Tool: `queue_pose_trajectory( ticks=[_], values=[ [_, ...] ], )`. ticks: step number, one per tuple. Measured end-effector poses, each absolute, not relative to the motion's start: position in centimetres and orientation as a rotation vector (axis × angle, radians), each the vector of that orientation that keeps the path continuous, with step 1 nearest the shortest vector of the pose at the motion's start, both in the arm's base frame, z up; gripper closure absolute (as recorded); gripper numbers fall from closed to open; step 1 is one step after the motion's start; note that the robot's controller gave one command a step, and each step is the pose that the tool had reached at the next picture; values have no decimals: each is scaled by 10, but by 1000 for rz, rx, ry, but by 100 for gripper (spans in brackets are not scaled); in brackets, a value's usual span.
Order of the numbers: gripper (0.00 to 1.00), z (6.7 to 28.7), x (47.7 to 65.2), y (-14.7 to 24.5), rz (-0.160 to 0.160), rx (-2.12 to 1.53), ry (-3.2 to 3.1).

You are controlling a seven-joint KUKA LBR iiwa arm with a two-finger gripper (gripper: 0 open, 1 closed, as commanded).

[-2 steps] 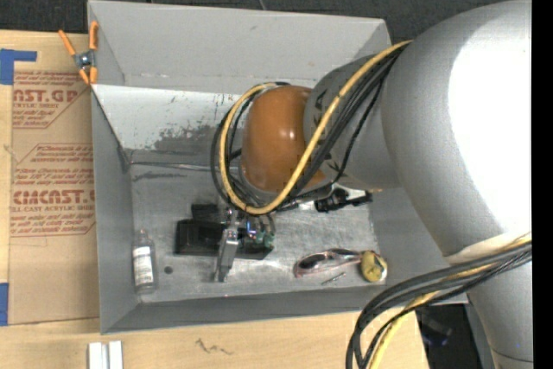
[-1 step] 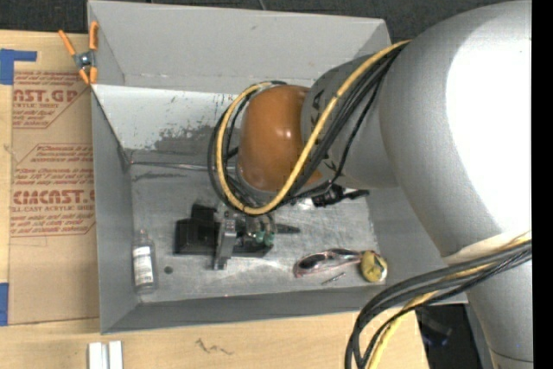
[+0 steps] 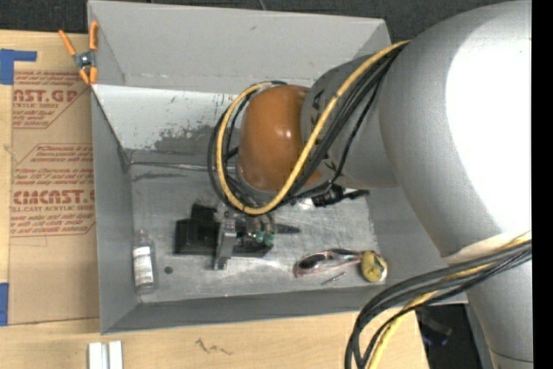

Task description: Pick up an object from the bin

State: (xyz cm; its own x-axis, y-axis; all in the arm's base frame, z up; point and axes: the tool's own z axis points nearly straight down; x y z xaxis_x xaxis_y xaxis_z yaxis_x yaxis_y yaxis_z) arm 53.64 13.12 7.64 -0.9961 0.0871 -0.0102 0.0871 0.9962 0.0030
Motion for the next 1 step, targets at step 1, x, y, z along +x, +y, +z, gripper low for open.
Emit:
queue_pose_trajectory(
  ticks=[1],
  values=[
    [100, 79, 535, 131, 3, 137, 3131]
  ],
)
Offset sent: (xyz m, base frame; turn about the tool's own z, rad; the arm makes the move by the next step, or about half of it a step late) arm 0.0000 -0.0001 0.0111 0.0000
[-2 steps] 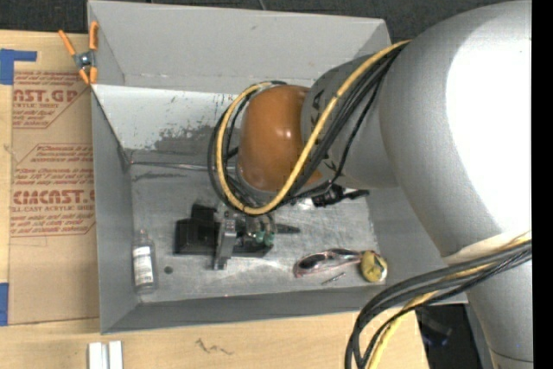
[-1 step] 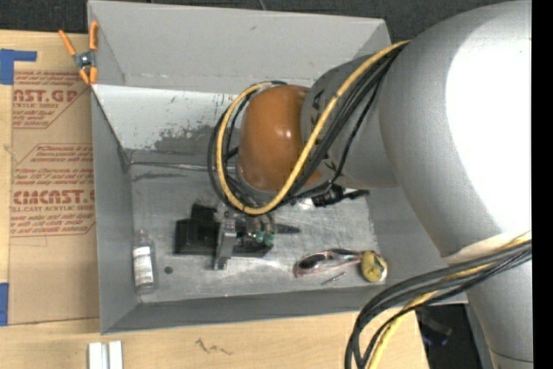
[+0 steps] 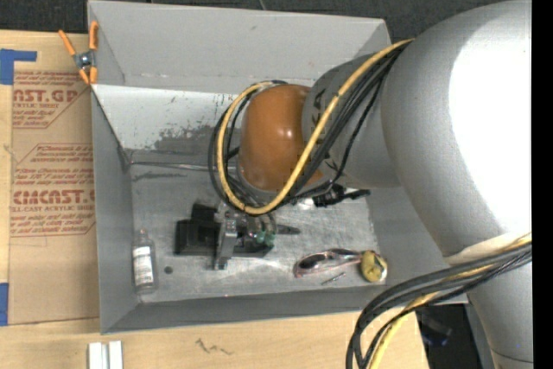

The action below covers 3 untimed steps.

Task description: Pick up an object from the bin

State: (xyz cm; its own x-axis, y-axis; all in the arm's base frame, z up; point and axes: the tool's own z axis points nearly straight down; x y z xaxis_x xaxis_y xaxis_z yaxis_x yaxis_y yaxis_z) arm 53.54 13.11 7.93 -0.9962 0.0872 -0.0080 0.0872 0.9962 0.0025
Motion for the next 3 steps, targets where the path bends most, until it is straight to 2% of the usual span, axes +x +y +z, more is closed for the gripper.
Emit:
queue_pose_trajectory(
  ticks=[3],
  values=[
    [100, 120, 532, 131, -2, 136, 3144]
  ],
)
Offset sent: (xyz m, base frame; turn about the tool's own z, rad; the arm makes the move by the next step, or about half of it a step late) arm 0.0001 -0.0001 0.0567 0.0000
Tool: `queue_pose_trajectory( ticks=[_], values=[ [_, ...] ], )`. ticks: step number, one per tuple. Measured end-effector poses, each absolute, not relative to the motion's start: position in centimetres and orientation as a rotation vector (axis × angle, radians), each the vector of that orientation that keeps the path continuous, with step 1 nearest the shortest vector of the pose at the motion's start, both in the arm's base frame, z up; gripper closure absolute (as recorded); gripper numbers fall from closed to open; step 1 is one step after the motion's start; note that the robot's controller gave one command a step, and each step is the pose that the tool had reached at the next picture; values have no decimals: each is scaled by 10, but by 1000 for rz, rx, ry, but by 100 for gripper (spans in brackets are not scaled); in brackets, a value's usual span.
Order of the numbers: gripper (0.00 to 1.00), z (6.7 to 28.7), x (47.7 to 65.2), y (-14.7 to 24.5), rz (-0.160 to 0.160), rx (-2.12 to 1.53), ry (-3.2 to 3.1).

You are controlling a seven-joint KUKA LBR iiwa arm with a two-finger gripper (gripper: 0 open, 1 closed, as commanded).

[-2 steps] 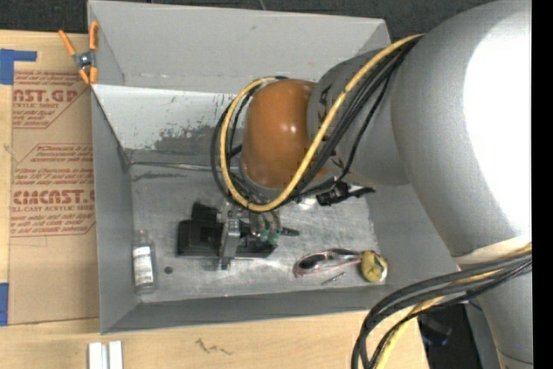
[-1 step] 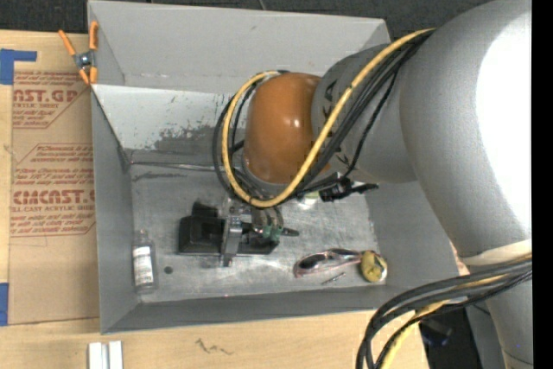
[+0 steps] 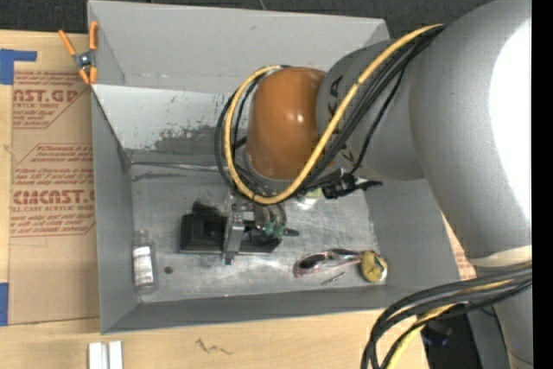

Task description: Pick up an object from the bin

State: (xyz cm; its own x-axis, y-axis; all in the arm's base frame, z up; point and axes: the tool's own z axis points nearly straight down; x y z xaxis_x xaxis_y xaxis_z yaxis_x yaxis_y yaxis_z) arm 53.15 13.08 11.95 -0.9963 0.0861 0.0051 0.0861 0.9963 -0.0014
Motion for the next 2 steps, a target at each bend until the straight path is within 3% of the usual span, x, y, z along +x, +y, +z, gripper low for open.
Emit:
queue_pose_trajectory(
  ticks=[2],
  values=[
    [100, 147, 531, 131, 1, -135, -3135]
  ],
)
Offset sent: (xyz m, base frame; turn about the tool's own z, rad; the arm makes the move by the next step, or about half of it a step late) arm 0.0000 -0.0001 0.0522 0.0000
